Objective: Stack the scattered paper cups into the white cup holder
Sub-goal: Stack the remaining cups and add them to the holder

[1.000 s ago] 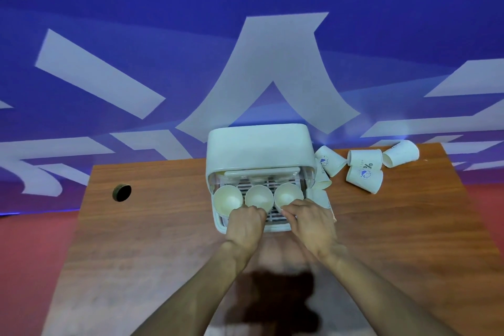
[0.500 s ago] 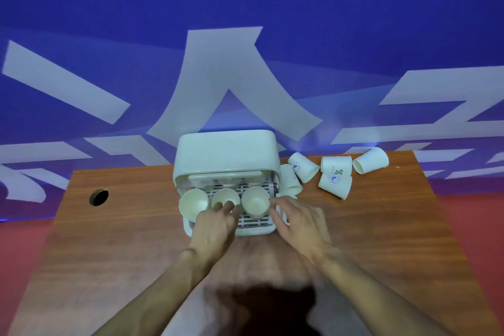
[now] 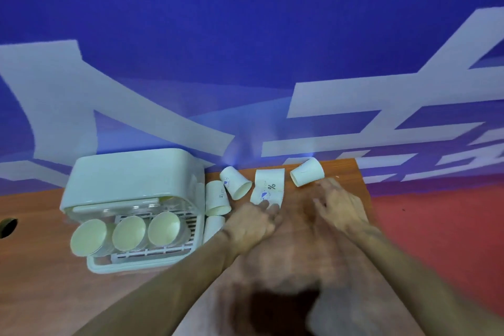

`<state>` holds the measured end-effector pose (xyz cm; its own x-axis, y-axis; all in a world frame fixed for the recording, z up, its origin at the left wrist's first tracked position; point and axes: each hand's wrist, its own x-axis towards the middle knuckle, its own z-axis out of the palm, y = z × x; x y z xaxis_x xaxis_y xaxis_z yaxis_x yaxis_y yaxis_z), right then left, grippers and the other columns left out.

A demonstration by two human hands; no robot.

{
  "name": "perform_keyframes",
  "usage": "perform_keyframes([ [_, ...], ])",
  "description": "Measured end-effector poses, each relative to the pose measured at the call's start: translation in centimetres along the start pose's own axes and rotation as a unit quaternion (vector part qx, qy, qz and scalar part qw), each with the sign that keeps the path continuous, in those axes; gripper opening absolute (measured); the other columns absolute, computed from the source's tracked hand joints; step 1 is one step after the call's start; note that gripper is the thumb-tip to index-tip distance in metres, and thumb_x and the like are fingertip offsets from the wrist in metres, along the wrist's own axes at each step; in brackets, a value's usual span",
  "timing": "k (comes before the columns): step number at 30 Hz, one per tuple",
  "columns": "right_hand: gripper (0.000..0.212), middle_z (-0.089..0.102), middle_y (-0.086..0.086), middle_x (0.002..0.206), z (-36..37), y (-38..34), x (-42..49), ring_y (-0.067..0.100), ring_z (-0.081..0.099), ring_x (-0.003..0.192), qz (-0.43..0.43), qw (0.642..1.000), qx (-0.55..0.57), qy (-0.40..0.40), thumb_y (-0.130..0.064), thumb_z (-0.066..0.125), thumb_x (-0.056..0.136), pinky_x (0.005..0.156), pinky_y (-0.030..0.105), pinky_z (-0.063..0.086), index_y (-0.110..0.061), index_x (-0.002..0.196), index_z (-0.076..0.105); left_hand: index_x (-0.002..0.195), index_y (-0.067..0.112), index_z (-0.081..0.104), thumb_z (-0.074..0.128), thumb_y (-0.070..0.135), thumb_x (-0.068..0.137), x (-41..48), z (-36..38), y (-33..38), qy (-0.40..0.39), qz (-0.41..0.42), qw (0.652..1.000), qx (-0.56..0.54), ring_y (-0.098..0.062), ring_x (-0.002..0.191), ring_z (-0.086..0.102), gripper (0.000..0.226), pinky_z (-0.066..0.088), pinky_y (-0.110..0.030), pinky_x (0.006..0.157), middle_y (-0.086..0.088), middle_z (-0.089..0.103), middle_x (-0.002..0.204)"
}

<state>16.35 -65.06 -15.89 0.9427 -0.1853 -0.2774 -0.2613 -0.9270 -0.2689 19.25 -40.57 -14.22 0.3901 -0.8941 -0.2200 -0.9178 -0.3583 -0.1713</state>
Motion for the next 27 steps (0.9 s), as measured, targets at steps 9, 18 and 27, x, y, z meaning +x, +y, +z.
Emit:
perform_keyframes([
  [9, 0.068, 0.043, 0.005, 0.143, 2.1, 3.5, 7.0, 0.027, 0.049, 0.127, 0.069, 0.990, 0.113, -0.057, -0.032, 0.062, 0.089, 0.096, 0.041, 0.046, -0.011, 0.144, 0.028, 0.134, 0.009, 0.038, 0.053, 0.005, 0.091, 7.8, 4.6, -0.8, -0.049, 0.076, 0.996, 0.024, -0.028, 0.098, 0.052, 0.046, 0.048, -0.033, 0.054, -0.018, 0.030, 0.148],
  [18, 0.024, 0.066, -0.016, 0.090, 3.4, 3.0, 8.6, 0.016, 0.064, 0.095, 0.144, 0.958, 0.244, 0.033, -0.034, 0.069, 0.085, 0.070, 0.026, 0.040, -0.031, 0.109, 0.064, 0.088, 0.016, 0.063, 0.063, 0.006, 0.077, 7.8, 3.1, -2.1, -0.063, 0.066, 0.995, 0.031, -0.023, 0.081, 0.051, 0.016, 0.034, -0.029, 0.047, -0.002, 0.058, 0.082],
  [27, 0.019, 0.066, -0.009, 0.102, 4.6, 1.6, 0.9, 0.016, 0.069, 0.083, -0.083, 0.991, -0.089, 0.061, -0.036, 0.052, 0.088, 0.060, 0.028, 0.041, -0.034, 0.101, 0.067, 0.101, 0.018, 0.058, 0.051, 0.010, 0.086, 4.3, 3.8, 1.1, -0.106, -0.168, 0.973, -0.116, -0.028, 0.081, 0.061, 0.018, 0.037, -0.032, 0.052, -0.002, 0.060, 0.092],
])
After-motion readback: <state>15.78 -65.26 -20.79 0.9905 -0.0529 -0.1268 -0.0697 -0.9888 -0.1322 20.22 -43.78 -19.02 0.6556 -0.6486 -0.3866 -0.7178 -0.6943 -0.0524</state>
